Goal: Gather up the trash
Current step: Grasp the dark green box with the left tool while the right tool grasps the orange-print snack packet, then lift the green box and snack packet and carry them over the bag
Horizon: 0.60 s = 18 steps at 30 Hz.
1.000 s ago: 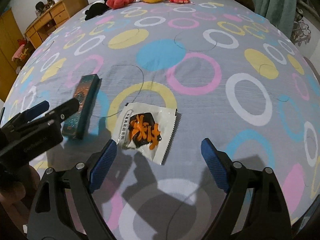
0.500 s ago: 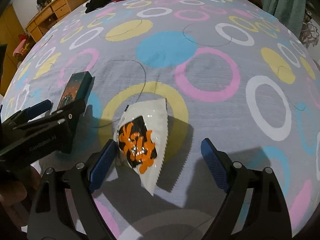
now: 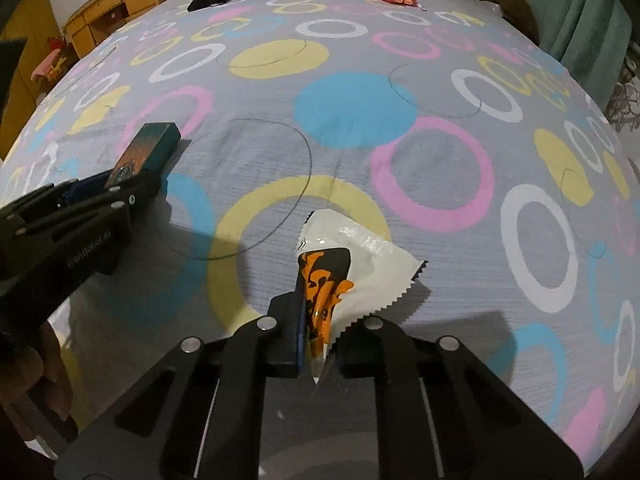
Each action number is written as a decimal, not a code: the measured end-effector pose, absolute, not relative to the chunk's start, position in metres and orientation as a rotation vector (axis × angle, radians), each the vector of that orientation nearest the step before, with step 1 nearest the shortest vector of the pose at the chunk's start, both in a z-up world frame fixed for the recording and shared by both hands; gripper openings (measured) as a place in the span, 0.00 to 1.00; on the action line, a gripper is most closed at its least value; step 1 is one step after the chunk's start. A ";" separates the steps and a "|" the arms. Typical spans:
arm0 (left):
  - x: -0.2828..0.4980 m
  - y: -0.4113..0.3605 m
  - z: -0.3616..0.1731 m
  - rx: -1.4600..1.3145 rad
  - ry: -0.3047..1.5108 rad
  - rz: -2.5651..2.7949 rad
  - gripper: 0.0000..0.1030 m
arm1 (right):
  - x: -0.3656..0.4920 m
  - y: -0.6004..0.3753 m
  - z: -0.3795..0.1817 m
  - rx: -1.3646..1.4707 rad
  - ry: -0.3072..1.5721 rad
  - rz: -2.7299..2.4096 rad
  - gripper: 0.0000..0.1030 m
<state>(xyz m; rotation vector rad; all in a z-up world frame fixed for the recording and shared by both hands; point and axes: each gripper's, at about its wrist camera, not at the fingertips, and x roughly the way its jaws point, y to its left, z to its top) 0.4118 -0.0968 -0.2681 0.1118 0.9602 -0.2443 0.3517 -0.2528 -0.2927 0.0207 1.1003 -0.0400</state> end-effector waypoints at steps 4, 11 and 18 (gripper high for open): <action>0.408 -0.093 -0.262 0.098 0.943 -0.259 0.34 | 0.349 -0.254 -0.284 0.017 1.088 -0.044 0.10; 0.400 -0.092 -0.255 0.107 0.937 -0.257 0.34 | 0.341 -0.254 -0.273 0.022 1.077 -0.056 0.10; 0.384 -0.096 -0.239 0.122 0.901 -0.283 0.34 | 0.325 -0.258 -0.264 0.041 1.064 -0.069 0.10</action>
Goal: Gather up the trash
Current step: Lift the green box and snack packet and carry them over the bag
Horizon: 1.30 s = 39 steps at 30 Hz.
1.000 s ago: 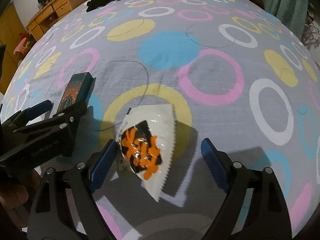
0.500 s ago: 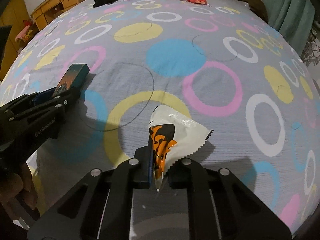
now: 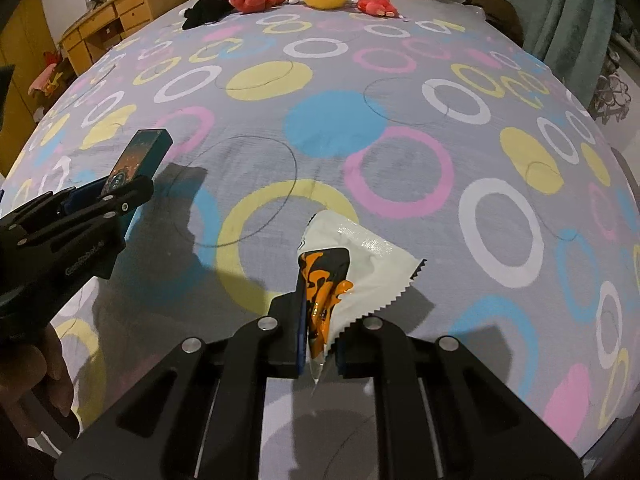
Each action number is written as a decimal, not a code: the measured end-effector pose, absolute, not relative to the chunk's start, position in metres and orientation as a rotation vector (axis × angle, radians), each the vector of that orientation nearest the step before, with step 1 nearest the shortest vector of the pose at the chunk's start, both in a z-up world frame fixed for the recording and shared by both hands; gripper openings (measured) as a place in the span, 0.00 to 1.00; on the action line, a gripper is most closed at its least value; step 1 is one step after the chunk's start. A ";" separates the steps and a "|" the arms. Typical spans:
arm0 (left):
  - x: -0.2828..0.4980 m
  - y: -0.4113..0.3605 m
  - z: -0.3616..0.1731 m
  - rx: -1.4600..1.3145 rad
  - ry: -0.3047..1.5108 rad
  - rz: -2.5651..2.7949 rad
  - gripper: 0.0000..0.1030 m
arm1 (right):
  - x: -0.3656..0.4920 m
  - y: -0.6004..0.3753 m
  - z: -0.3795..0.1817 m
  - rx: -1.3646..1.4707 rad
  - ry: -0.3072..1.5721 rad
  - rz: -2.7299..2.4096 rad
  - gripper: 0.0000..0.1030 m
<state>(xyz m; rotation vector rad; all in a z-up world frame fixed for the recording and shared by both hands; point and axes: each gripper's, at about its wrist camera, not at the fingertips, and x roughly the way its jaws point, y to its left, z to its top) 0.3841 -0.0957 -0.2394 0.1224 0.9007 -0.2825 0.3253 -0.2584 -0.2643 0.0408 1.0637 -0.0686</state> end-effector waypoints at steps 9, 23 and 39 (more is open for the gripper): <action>0.360 -0.100 -0.231 0.155 0.884 -0.297 0.34 | 0.301 -0.260 -0.253 0.032 1.044 -0.074 0.10; 0.315 -0.090 -0.207 0.158 0.850 -0.325 0.34 | 0.248 -0.251 -0.232 0.013 1.003 -0.085 0.10; 0.234 -0.093 -0.183 0.174 0.815 -0.441 0.34 | 0.177 -0.244 -0.201 0.006 0.960 -0.101 0.10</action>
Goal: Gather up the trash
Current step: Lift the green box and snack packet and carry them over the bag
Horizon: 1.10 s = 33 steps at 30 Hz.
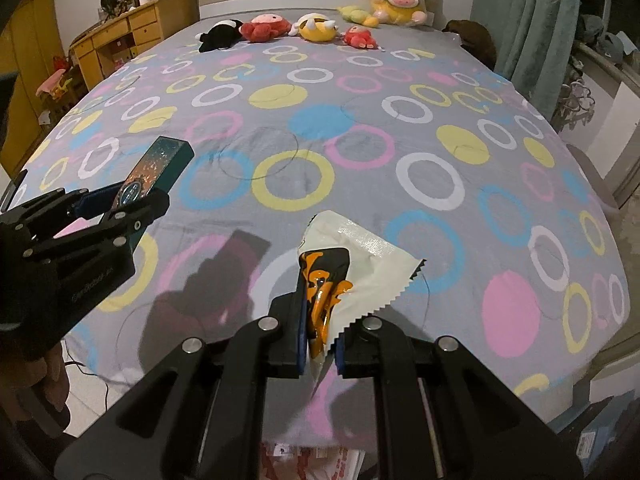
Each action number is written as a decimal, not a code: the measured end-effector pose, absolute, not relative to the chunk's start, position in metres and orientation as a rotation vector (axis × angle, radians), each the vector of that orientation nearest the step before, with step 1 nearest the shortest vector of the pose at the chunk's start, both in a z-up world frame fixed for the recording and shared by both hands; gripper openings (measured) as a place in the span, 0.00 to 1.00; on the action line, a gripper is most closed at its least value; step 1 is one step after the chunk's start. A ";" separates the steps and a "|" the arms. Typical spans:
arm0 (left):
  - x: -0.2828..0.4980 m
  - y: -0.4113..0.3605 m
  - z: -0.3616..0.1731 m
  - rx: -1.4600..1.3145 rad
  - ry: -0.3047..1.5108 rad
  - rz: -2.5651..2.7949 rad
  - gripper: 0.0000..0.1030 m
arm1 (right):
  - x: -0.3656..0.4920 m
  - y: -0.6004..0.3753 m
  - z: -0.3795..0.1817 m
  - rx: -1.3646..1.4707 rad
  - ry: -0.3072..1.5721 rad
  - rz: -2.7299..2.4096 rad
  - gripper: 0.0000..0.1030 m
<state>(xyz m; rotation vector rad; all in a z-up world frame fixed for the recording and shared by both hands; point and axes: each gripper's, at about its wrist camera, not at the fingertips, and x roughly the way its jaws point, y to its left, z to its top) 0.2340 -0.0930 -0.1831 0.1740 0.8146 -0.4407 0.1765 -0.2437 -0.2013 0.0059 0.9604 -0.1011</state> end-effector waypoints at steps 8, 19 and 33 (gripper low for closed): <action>0.187 -0.077 -0.168 0.115 0.805 -0.455 0.34 | 0.135 -0.241 -0.193 0.031 0.954 -0.105 0.10; 0.120 -0.075 -0.188 0.126 0.830 -0.479 0.34 | 0.079 -0.235 -0.188 0.026 0.939 -0.101 0.10; 0.067 -0.073 -0.210 0.149 0.868 -0.509 0.34 | 0.025 -0.228 -0.194 0.015 0.941 -0.093 0.10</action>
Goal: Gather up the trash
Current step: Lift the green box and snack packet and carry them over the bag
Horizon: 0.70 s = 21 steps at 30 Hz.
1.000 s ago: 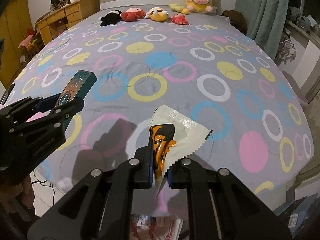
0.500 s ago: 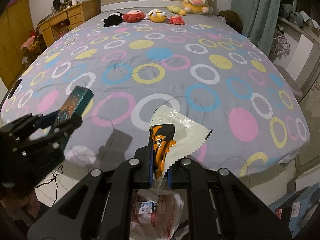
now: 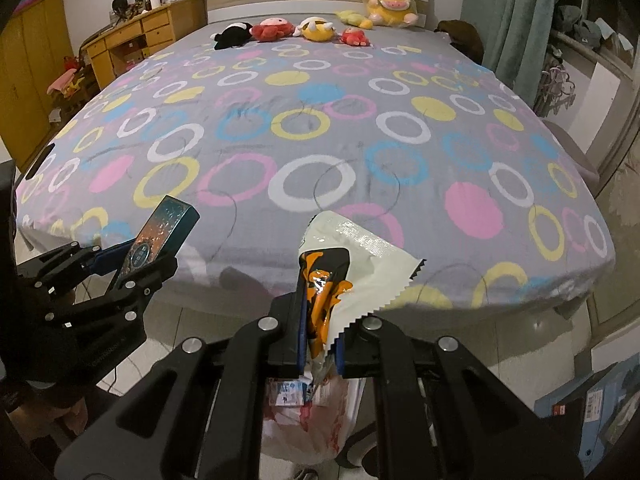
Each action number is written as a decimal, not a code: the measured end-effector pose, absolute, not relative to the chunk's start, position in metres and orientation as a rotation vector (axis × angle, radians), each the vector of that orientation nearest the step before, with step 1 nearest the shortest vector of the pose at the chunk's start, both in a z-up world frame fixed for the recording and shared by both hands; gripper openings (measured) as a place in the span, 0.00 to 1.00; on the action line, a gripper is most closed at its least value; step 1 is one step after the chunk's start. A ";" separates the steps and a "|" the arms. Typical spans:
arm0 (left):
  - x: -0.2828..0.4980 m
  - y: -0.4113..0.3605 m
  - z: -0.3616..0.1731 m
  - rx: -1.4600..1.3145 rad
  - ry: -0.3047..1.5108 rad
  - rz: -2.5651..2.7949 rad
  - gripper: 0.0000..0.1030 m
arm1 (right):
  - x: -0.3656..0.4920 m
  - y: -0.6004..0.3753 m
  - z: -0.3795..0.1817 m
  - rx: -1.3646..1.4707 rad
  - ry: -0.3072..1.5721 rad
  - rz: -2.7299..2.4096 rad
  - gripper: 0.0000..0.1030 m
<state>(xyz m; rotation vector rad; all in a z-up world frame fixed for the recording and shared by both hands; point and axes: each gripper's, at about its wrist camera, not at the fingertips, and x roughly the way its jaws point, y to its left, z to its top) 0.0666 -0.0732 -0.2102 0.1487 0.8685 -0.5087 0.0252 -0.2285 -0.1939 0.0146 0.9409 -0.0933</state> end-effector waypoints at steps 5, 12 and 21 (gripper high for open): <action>0.051 -0.076 -0.219 0.171 0.884 -0.529 0.34 | 0.007 -0.227 -0.206 0.023 0.958 -0.092 0.10; 0.031 -0.085 -0.240 0.219 0.933 -0.552 0.34 | -0.012 -0.232 -0.231 0.031 0.994 -0.108 0.10; 0.012 -0.100 -0.265 0.287 0.977 -0.600 0.34 | -0.026 -0.235 -0.257 0.036 1.030 -0.106 0.10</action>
